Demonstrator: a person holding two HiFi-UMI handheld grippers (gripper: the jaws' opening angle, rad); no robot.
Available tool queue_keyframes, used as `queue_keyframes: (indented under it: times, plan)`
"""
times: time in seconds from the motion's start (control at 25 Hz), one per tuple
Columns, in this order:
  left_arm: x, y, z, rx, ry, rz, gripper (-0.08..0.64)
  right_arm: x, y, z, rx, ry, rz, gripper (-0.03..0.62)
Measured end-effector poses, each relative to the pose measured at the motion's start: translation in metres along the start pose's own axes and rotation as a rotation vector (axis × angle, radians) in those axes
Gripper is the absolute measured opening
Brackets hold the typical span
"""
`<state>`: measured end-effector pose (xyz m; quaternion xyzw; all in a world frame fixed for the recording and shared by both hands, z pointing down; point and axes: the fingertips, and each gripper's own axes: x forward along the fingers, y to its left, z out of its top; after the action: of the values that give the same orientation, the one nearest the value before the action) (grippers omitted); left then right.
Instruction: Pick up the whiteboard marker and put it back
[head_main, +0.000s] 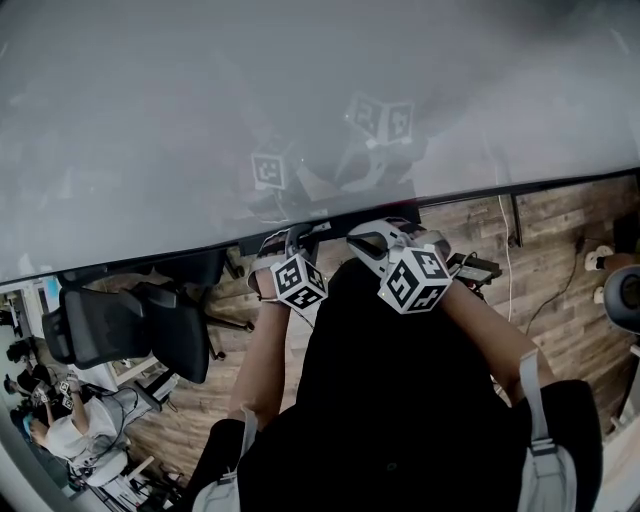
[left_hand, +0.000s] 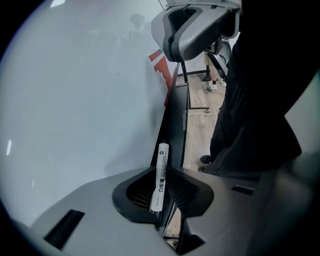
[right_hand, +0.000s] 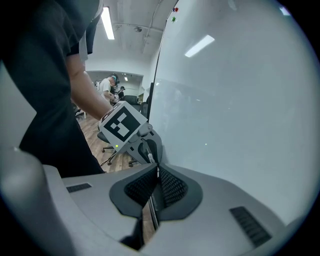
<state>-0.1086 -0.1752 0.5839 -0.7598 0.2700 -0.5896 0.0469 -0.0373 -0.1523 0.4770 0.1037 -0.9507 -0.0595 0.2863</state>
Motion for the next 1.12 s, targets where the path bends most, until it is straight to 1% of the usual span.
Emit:
queue_keyframes:
  times: [0.16, 0.28, 0.4, 0.56, 0.68, 0.84, 0.92, 1.0, 1.04, 1.08, 1.12]
  plan:
    - [-0.007, 0.002, 0.004, -0.008, -0.027, 0.012, 0.072, -0.004, -0.001, 0.003, -0.002, -0.021, -0.009, 0.020]
    - [-0.019, 0.002, 0.011, -0.007, -0.068, 0.024, 0.072, -0.006, -0.003, 0.003, 0.000, -0.029, -0.019, 0.020]
    - [-0.036, 0.004, 0.022, -0.019, -0.129, 0.047, 0.071, -0.008, -0.007, 0.006, 0.002, -0.040, -0.031, 0.020]
    - [-0.064, 0.013, 0.038, -0.064, -0.236, 0.084, 0.069, -0.012, -0.013, 0.014, 0.033, -0.073, -0.046, 0.020]
    - [-0.089, 0.023, 0.053, -0.133, -0.340, 0.097, 0.069, -0.019, -0.020, 0.027, 0.063, -0.119, -0.061, 0.020]
    - [-0.125, 0.034, 0.085, -0.223, -0.503, 0.105, 0.069, -0.036, -0.032, 0.028, 0.056, -0.143, -0.094, 0.020]
    - [-0.145, 0.039, 0.102, -0.244, -0.594, 0.099, 0.069, -0.044, -0.036, 0.030, 0.063, -0.167, -0.099, 0.020]
    - [-0.167, 0.046, 0.117, -0.237, -0.699, 0.084, 0.069, -0.050, -0.039, 0.035, 0.069, -0.193, -0.092, 0.020]
    - [-0.177, 0.049, 0.124, -0.256, -0.758, 0.070, 0.069, -0.053, -0.039, 0.037, 0.076, -0.206, -0.084, 0.020]
    - [-0.186, 0.052, 0.128, -0.316, -0.819, 0.054, 0.070, -0.056, -0.040, 0.039, 0.088, -0.218, -0.073, 0.020]
    - [-0.193, 0.055, 0.130, -0.399, -0.874, 0.039, 0.069, -0.059, -0.041, 0.042, 0.102, -0.230, -0.062, 0.020]
